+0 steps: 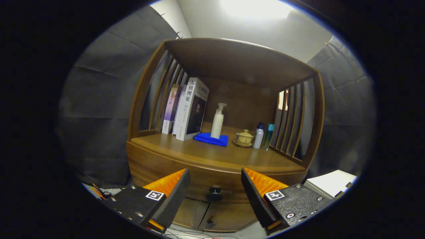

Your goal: Pull open the drawer, take out the items inside it, and place them on the countertop above the cabinet.

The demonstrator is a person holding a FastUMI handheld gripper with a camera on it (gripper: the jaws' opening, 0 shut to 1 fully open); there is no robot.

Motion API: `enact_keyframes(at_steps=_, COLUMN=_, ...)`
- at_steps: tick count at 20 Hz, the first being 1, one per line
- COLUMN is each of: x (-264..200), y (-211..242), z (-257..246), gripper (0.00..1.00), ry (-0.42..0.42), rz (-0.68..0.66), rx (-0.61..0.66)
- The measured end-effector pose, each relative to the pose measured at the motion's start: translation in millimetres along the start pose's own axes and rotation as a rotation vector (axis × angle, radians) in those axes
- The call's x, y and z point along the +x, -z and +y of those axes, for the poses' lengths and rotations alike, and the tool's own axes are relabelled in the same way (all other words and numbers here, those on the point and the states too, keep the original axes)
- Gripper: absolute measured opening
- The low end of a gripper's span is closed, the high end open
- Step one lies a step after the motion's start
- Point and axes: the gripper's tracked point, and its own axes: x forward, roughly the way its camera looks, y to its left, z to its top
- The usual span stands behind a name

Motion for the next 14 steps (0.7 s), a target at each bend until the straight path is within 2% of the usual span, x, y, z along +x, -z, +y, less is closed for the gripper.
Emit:
enact_keyframes(at_steps=8, x=42, y=72, z=-3, gripper=0.95, ry=0.011, rz=0.140, rx=0.094)
enact_keyframes(at_steps=12, x=53, y=87, z=7, gripper=0.95, ry=0.001, rz=0.154, rx=0.177)
enact_keyframes(at_steps=14, x=57, y=94, z=8, gripper=0.92, ry=0.008, rz=0.150, rx=0.170)
